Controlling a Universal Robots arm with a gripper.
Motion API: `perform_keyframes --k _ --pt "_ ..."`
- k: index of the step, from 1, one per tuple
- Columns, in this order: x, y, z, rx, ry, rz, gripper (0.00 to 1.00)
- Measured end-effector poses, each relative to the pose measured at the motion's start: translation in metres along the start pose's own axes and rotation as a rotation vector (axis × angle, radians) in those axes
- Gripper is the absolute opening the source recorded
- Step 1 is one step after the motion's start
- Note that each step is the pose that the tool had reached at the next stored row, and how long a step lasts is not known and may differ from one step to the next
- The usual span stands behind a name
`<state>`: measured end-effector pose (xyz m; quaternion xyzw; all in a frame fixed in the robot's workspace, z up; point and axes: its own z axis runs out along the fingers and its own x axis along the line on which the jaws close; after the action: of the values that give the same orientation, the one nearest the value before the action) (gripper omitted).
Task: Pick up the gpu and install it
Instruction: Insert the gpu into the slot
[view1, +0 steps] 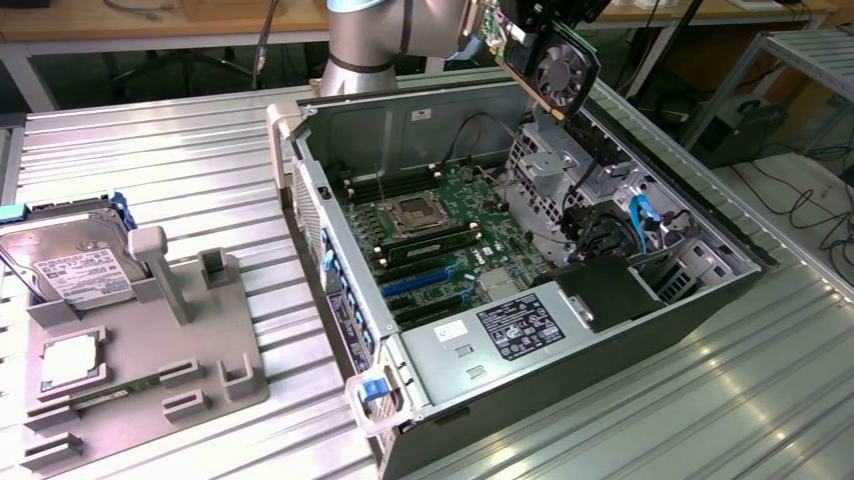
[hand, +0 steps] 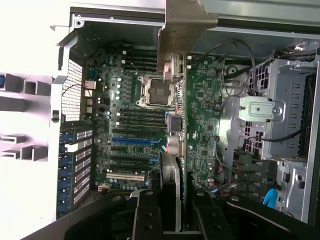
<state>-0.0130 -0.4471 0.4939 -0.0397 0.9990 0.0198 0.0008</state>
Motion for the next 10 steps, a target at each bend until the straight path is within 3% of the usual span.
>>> perform_keyframes --k 10 --pt "0.0 -0.0001 0.0001 -0.0004 0.0012 -0.031 0.28"
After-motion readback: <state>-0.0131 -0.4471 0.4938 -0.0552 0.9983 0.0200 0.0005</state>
